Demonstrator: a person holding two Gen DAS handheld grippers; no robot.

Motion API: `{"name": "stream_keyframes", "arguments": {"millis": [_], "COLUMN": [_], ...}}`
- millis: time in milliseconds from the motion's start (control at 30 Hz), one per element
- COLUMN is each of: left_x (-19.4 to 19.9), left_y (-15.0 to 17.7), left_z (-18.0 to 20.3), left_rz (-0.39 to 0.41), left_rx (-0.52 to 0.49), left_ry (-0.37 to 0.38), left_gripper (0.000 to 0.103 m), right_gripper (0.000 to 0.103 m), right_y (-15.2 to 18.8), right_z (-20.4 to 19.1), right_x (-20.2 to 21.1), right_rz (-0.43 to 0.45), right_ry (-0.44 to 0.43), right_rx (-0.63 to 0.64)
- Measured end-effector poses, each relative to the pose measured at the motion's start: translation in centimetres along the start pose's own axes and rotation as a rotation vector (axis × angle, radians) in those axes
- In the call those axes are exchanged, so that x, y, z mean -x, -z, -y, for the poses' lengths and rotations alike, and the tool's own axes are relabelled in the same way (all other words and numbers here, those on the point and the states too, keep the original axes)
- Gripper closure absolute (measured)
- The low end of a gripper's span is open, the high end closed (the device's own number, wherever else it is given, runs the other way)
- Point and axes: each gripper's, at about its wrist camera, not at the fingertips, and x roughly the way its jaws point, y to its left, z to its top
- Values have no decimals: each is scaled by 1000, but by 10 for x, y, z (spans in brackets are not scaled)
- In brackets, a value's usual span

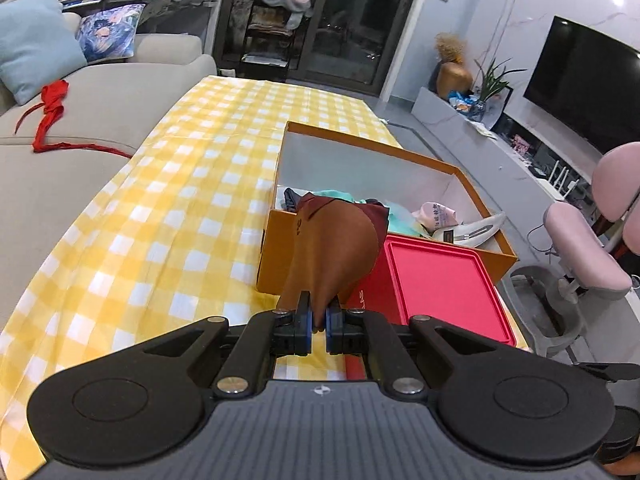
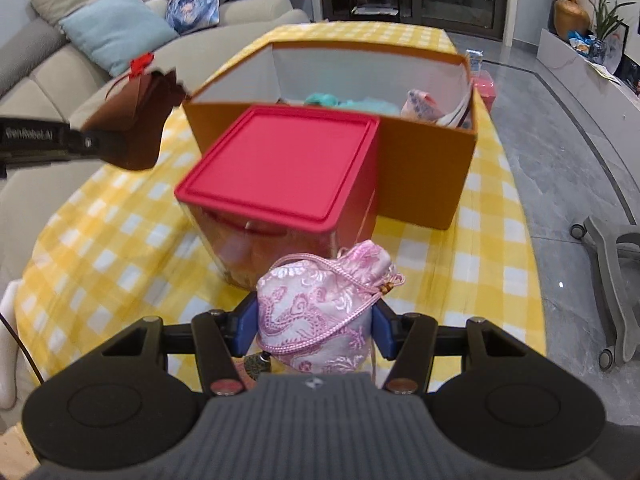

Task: Organize soft objects
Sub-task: 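Lift the brown cloth and pink pouch and carry both over the orange box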

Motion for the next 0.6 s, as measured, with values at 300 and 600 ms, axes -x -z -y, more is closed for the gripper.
{"name": "stream_keyframes", "arguments": {"millis": [300, 600], "left_x": [3, 3], "left_y": [-14, -36], "left_z": [7, 18], "left_rz": [8, 44], "left_rx": [64, 66], "left_ry": [-72, -106], "left_gripper": [97, 97], "right_gripper": [47, 47], "right_y": [-20, -70], "right_z": [17, 26], "right_x": [35, 69], "right_rz": [100, 279], "right_ry": [-41, -68], "right_rx": [-97, -123]}}
